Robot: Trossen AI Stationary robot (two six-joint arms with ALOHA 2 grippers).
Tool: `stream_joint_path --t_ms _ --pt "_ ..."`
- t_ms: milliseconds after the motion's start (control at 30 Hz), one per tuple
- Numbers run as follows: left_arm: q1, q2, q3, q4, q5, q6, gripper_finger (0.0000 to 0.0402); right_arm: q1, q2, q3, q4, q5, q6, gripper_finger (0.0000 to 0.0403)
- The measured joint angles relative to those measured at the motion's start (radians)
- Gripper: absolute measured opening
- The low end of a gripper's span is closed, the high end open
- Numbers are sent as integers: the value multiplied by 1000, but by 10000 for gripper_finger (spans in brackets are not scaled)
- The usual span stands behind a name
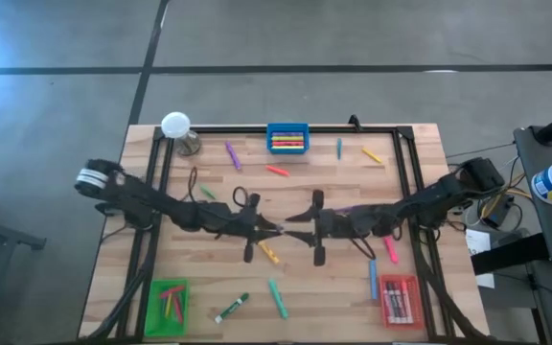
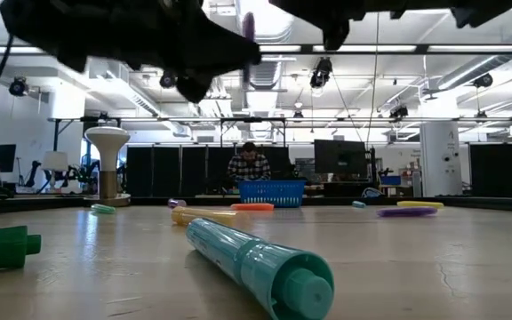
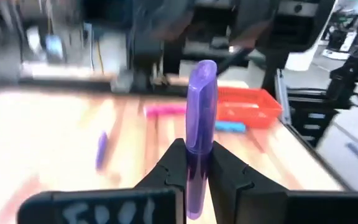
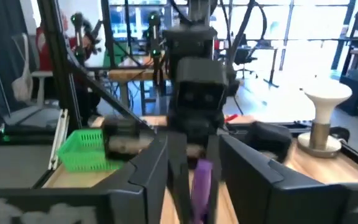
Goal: Pick & Place Markers
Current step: Put the bottom violet pen into the green bin
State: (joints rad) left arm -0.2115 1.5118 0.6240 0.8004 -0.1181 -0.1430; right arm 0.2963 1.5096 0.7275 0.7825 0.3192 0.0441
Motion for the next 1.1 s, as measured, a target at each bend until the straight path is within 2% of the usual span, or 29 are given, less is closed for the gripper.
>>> stream_joint_path --t_ms 133,267,367,633,733,833,900,1100 --pt "-46 -140 52 -386 -14 -233 32 2 -83 -6 -144 23 9 154" --pt "-148 -200 155 -840 -144 -407 32 7 -134 -37 -166 54 5 141" --pt "-226 -204 234 -1088 -185 -591 32 7 -153 -65 -163 56 5 125" --pt "-457 -156 385 -1621 -189 -1131 32 7 -159 -133 -165 72 34 79" --pt "-554 -145 395 -1692 -148 -1355 32 7 -159 -157 -166 74 35 65" --pt "-649 -134 396 -1691 -51 -1520 32 7 -159 -176 -163 74 35 58" --pt "-711 -119 396 -1691 -22 -1618 32 7 -159 -183 -164 74 35 55" --pt "-826 -54 390 -1692 83 -1788 32 7 -160 -205 -165 75 31 54"
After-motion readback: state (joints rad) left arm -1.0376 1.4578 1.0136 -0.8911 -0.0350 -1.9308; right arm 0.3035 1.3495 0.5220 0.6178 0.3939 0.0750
